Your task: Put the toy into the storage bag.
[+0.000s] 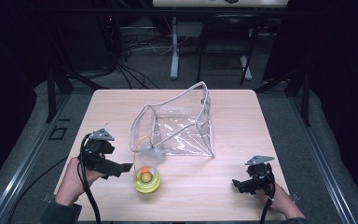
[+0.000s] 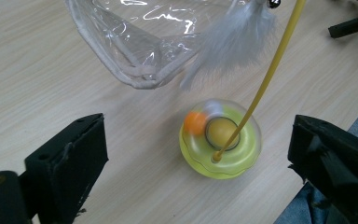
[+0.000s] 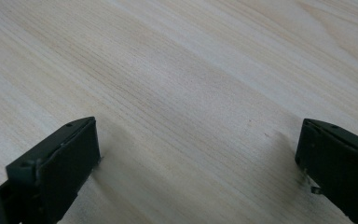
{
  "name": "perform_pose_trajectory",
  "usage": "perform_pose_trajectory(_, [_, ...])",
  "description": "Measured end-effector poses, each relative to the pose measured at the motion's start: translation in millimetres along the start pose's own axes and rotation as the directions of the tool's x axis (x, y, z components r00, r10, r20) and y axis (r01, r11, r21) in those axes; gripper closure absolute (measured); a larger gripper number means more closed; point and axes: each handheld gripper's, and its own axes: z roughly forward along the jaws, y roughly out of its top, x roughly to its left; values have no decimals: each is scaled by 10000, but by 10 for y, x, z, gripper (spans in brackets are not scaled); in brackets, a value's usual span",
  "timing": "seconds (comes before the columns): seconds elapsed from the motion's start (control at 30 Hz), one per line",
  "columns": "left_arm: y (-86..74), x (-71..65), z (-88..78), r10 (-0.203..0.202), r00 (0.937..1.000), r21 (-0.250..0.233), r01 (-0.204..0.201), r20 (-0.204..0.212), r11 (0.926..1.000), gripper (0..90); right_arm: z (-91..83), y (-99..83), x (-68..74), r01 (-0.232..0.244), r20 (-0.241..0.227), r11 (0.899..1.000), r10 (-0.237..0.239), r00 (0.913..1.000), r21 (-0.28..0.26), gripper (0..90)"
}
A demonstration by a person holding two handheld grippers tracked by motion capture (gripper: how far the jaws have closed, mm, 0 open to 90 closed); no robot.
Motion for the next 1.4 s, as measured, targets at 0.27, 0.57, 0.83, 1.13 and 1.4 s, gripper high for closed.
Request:
perform_pose_trajectory(0.27, [127,-51,43,433,9989,258,-437,188,9987,163,-4,1,3,30,10,10000,-30,10000,48,0])
perform_pose_trajectory(0.57, [325,-150,108,1337,9903,1423,-1377,375,9802,373,-6,0,9,28,-27,10000,-27,10000,50,0])
perform_pose_trajectory(0.83, [461,-179,113,1756,9816,2019,-1873,744,9613,607,-23,8,12,259,26,9994,-260,9997,245,0])
perform_pose_trajectory(1.13, [475,-215,156,2058,9749,2345,-2204,854,9468,787,-4,2,27,198,-149,9998,-197,9997,60,0])
perform_pose_trajectory(1.4, [447,-260,144,2434,9649,2130,-2593,982,9420,877,-7,0,33,299,-176,9995,-298,9994,85,0])
